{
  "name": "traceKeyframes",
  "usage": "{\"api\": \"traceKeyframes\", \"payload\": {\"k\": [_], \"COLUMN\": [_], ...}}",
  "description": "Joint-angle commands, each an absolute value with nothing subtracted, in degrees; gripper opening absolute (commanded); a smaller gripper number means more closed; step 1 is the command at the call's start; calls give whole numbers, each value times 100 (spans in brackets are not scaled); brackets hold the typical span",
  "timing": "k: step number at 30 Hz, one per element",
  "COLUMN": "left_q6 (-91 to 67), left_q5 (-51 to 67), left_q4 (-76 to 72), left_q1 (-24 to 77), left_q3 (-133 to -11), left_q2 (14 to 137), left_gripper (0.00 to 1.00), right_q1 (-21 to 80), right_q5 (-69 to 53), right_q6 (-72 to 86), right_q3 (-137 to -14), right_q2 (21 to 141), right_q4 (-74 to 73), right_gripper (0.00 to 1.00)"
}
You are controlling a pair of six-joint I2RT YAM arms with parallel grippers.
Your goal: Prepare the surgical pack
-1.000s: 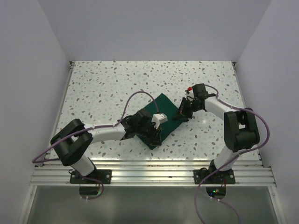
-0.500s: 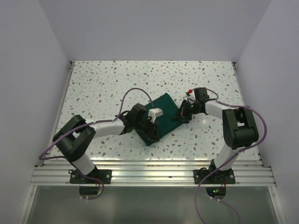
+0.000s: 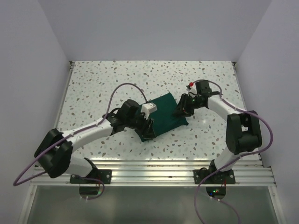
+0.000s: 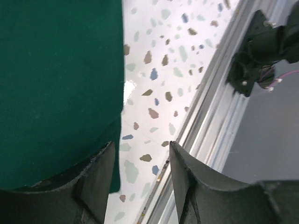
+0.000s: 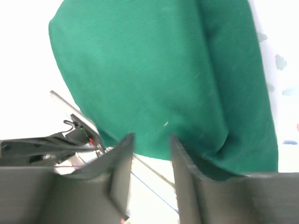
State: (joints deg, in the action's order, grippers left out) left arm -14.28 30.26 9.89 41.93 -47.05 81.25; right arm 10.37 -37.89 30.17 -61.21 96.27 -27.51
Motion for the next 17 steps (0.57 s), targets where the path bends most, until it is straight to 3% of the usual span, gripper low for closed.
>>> {"api": "traceKeyframes", "payload": {"k": [1, 4, 5, 6, 7, 12, 17], "left_q6": [-1485, -1608, -1756, -1845, -1941, -2759, -3532], "left_q5": [3085, 2998, 2797, 2682, 2550, 1995, 2179], "left_q4": [1257, 1441, 1502, 1538, 1547, 1267, 661], "left_q1": [4184, 4166, 4149, 4114, 4035, 3631, 3007], "left_q3": [-4641, -4579, -4553, -4527, -4500, -4098, -3342], "left_q2": [7279, 6778, 6672, 6471, 6390, 5856, 5074], "left_gripper": [54, 59, 64, 68, 99, 100, 100], "right_q1": [1028, 1037, 1028, 1028, 1037, 1037, 1046], "right_q5": [-3586, -3314, -3183, -2825, -2682, -2356, -2926], "right_q6": [2690, 2506, 2340, 2268, 2215, 2258, 2759], "right_q3": [-6512, -6653, -6740, -6767, -6759, -6075, -4941], "right_q2": [9097, 8860, 8807, 8667, 8605, 8078, 7481], "right_q4": [-3558, -4023, -4173, -4392, -4490, -4229, -3280], "right_gripper": [44, 73, 98, 99, 99, 99, 99]}}
